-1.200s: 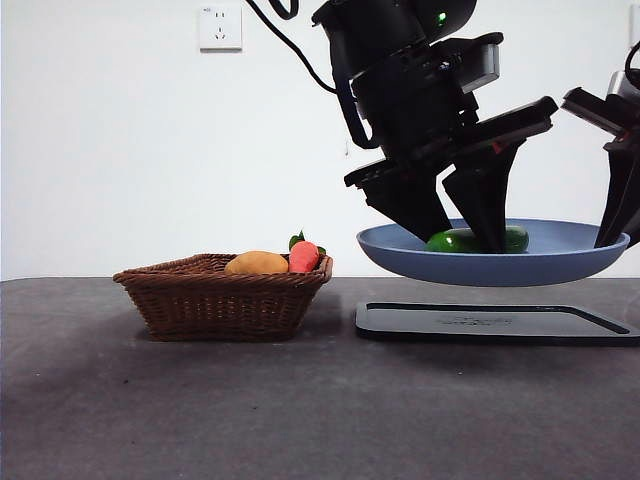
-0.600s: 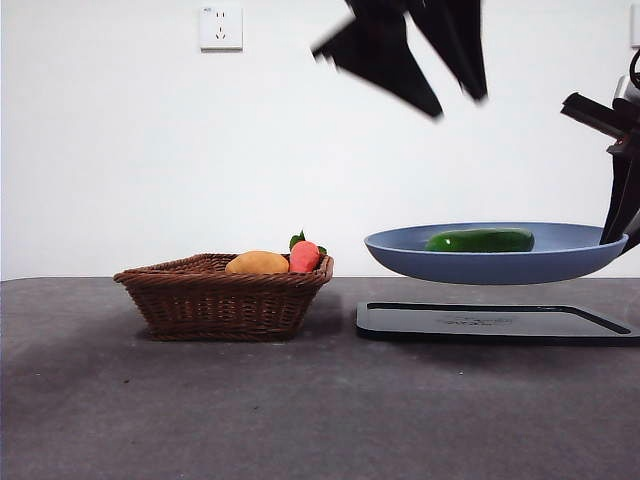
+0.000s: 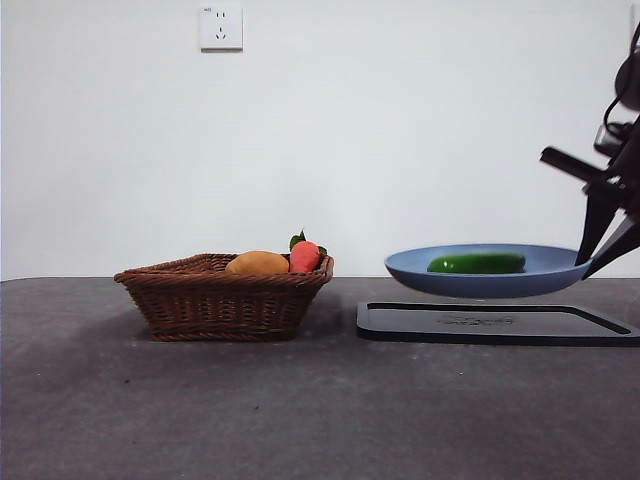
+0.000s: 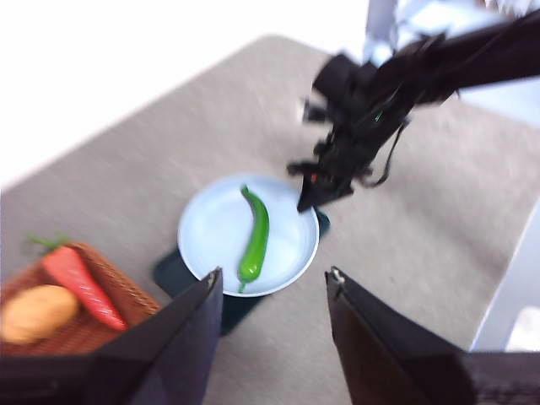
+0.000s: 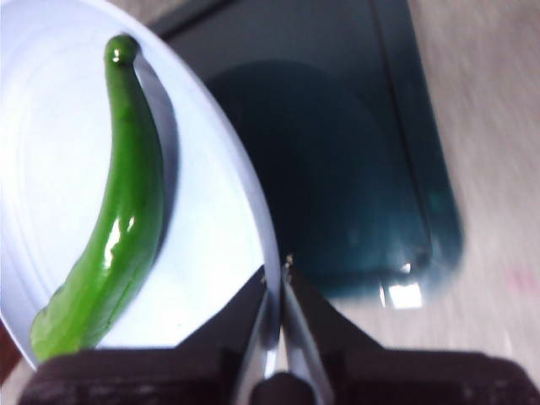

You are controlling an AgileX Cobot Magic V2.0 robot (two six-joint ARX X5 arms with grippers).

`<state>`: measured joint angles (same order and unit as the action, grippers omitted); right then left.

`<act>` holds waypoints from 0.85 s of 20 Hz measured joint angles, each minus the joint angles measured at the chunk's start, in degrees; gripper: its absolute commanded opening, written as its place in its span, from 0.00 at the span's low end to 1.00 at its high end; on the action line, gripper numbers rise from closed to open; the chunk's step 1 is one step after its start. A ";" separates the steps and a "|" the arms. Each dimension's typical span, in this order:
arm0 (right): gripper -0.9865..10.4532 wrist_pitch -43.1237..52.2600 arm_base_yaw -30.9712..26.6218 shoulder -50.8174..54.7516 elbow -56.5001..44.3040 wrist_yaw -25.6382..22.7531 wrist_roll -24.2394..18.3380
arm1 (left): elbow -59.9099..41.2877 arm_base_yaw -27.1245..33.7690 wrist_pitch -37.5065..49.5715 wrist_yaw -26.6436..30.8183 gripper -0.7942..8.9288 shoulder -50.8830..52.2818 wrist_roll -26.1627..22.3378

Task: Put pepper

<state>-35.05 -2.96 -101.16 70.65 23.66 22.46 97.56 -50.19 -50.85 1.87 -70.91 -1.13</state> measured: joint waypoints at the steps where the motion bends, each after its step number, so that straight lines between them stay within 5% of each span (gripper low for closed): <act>1: 0.09 0.13 0.00 -2.01 1.42 -0.02 0.09 | 0.00 0.00 -0.39 0.48 0.31 1.73 0.00; 11: 0.10 3.04 0.00 -9.22 3.61 0.37 0.00 | 0.00 0.00 -3.43 0.98 0.31 6.88 0.07; 17: 0.24 2.69 0.00 -9.22 3.65 0.31 -2.08 | 0.00 0.00 -3.98 1.01 0.31 6.88 0.07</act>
<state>-32.36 -2.96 -110.39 74.30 23.97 20.38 97.56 -50.19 -54.83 2.87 -64.03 -1.06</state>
